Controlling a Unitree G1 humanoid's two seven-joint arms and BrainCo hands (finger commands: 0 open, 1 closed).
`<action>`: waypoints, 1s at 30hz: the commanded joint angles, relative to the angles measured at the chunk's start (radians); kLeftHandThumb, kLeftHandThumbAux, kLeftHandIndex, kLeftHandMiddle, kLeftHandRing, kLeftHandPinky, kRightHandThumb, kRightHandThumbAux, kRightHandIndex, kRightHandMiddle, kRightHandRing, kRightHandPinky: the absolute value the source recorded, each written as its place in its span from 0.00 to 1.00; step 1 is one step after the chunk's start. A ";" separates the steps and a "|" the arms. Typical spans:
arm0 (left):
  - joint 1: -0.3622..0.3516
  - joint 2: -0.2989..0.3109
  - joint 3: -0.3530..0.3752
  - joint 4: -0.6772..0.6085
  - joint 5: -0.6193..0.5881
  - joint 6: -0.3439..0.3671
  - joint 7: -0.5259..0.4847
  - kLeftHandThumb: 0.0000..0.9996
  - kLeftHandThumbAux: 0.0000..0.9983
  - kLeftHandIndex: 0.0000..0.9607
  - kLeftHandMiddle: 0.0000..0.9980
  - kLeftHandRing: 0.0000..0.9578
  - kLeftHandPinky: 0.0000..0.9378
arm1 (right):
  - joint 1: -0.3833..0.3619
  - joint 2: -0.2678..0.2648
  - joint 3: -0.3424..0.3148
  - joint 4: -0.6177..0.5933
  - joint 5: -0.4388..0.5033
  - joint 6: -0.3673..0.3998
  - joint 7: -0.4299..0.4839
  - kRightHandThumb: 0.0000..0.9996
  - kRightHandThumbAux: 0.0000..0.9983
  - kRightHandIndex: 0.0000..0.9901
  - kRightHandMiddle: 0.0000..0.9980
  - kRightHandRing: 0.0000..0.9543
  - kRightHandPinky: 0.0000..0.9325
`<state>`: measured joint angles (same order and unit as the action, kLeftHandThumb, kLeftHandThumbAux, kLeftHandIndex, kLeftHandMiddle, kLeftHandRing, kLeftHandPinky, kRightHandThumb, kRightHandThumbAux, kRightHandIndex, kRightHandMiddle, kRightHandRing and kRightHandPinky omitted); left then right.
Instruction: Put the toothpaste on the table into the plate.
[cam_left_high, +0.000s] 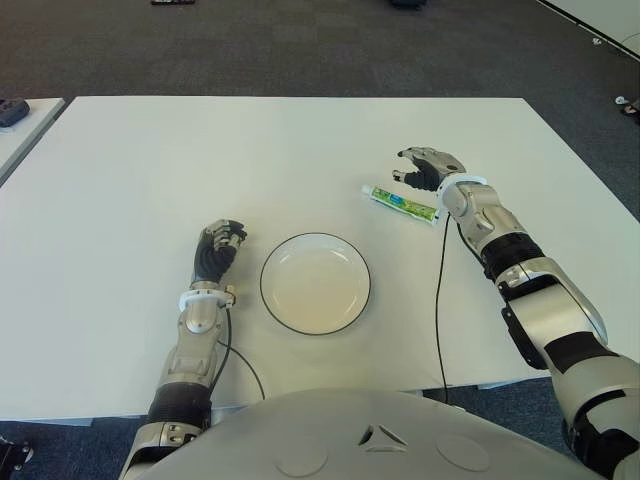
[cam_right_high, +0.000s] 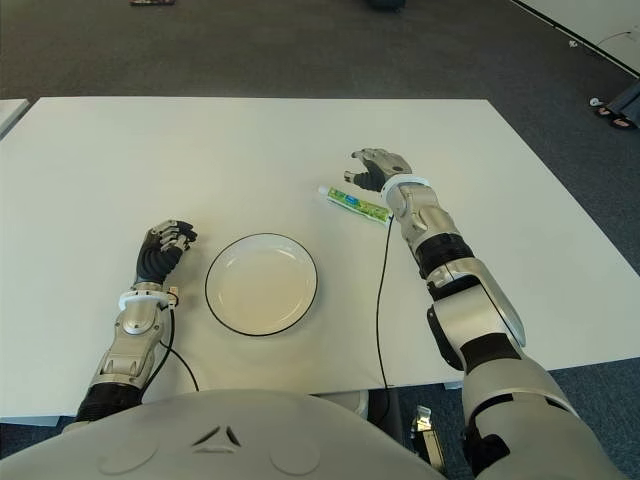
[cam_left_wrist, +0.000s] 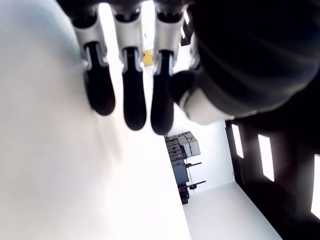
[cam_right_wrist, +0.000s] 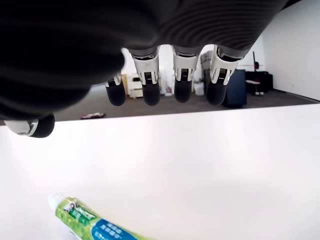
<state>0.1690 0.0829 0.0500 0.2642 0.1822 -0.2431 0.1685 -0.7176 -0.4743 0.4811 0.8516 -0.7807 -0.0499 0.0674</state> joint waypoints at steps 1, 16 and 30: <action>0.009 -0.002 -0.005 -0.010 0.005 0.040 0.002 0.70 0.72 0.44 0.47 0.47 0.46 | -0.016 0.023 0.015 0.041 0.007 -0.003 0.013 0.50 0.17 0.00 0.00 0.00 0.00; 0.005 0.001 -0.008 -0.017 0.015 0.049 0.006 0.69 0.72 0.44 0.46 0.47 0.48 | -0.013 0.053 0.063 0.117 -0.008 -0.002 0.010 0.49 0.17 0.00 0.00 0.00 0.00; 0.007 -0.001 -0.007 -0.013 0.016 0.034 0.014 0.70 0.72 0.44 0.48 0.50 0.51 | -0.015 0.067 0.122 0.193 -0.020 -0.045 0.006 0.45 0.15 0.00 0.00 0.00 0.00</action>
<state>0.1715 0.0837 0.0471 0.2419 0.1904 -0.2133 0.1703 -0.7236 -0.4117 0.5856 1.0254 -0.7861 -0.0771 0.0694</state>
